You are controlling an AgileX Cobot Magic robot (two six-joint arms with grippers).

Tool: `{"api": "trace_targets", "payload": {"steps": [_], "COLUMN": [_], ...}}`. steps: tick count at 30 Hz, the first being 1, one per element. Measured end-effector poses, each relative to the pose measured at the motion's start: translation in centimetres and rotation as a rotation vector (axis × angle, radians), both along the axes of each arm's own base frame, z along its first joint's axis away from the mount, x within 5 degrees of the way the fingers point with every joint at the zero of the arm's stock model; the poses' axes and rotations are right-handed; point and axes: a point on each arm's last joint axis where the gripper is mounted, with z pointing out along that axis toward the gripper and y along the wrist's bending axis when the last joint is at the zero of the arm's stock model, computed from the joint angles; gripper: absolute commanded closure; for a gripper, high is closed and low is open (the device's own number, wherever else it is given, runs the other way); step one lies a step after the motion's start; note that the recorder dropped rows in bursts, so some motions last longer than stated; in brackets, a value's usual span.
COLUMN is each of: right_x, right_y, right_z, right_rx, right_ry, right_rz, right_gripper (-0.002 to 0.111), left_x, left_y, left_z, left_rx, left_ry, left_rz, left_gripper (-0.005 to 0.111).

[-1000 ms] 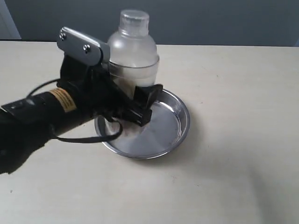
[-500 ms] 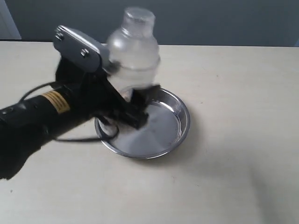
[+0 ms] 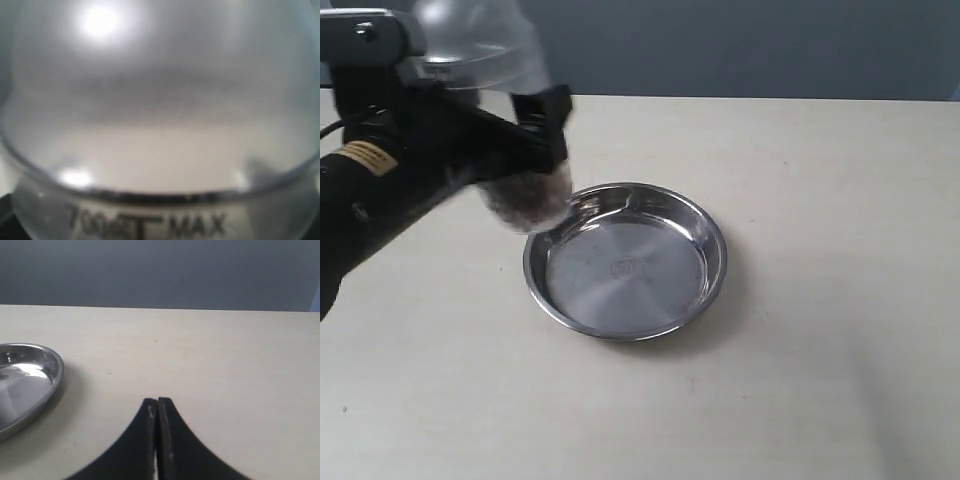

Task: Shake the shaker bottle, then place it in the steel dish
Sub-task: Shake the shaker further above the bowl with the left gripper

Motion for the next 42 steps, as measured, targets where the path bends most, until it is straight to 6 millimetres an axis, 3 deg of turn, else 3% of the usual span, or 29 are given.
{"api": "trace_targets", "payload": {"steps": [3,7,11,14,17,19,24,26,27,28,29,30,31,33,34,36,37,38,39,41,42], "right_x": [0.0,0.0,0.0,0.0,0.0,0.0,0.0,0.0,0.0,0.0,0.0,0.0,0.0,0.0,0.0,0.0,0.0,0.0,0.0,0.0,0.0], "right_y": [0.0,0.0,0.0,0.0,0.0,0.0,0.0,0.0,0.0,0.0,0.0,0.0,0.0,0.0,0.0,0.0,0.0,0.0,0.0,0.0,0.0], "right_z": [0.0,0.0,0.0,0.0,0.0,0.0,0.0,0.0,0.0,0.0,0.0,0.0,0.0,0.0,0.0,0.0,0.0,0.0,0.0,0.0,0.0], "right_rx": [0.0,0.0,0.0,0.0,0.0,0.0,0.0,0.0,0.0,0.0,0.0,0.0,0.0,0.0,0.0,0.0,0.0,0.0,0.0,0.0,0.0], "right_ry": [-0.002,-0.002,-0.002,-0.002,-0.002,-0.002,-0.002,-0.002,-0.002,-0.002,-0.002,-0.002,-0.002,-0.002,-0.002,-0.002,-0.002,-0.002,-0.002,-0.002,-0.002], "right_rz": [0.0,0.0,0.0,0.0,0.0,0.0,0.0,0.0,0.0,0.0,0.0,0.0,0.0,0.0,0.0,0.0,0.0,0.0,0.0,0.0,0.0], "right_gripper": [0.109,0.109,0.109,0.109,0.109,0.109,0.109,0.109,0.109,0.109,0.109,0.109,0.109,0.109,0.109,0.109,0.109,0.109,0.109,0.109,0.109], "left_x": [-1.0,0.3,-0.8,0.0,-0.2,-0.5,-0.6,-0.1,0.8,0.9,0.2,-0.4,-1.3,-1.6,-1.0,0.5,0.4,-0.2,-1.3,-2.9,-3.0], "left_y": [-1.9,0.3,-2.2,-1.3,-1.8,-2.2,-1.0,-1.5,-2.3,-2.6,-3.5,-3.9,-4.2,-3.1,-2.8,-2.9,-3.3,-3.9,-4.7,-4.4,-4.0], "left_z": [0.9,0.2,0.1,-0.9,-1.0,-0.2,4.6,3.5,0.0,-1.6,-1.9,-0.2,4.9,8.6,7.8,1.8,-0.5,-1.5,0.2,6.5,7.7], "left_rx": [0.16,-0.066,0.166,0.01,0.151,0.161,-0.005,0.017,0.075,0.113,0.169,0.173,0.119,0.02,0.007,0.034,0.074,0.119,0.152,0.079,0.04], "left_ry": [-0.089,0.027,-0.058,0.049,-0.024,-0.101,-0.307,-0.26,-0.122,-0.053,-0.043,-0.124,-0.325,-0.424,-0.377,-0.095,0.008,0.05,-0.046,-0.336,-0.387], "left_rz": [-0.202,0.06,-0.206,-0.054,-0.144,-0.158,-0.035,-0.046,-0.066,-0.088,-0.182,-0.229,-0.262,-0.191,-0.152,-0.117,-0.147,-0.206,-0.294,-0.324,-0.291], "left_gripper": [0.107,0.107,0.107,0.106,0.107,0.107,0.107,0.107,0.107,0.107,0.107,0.107,0.107,0.107,0.107,0.107,0.107,0.107,0.107,0.107,0.107]}}
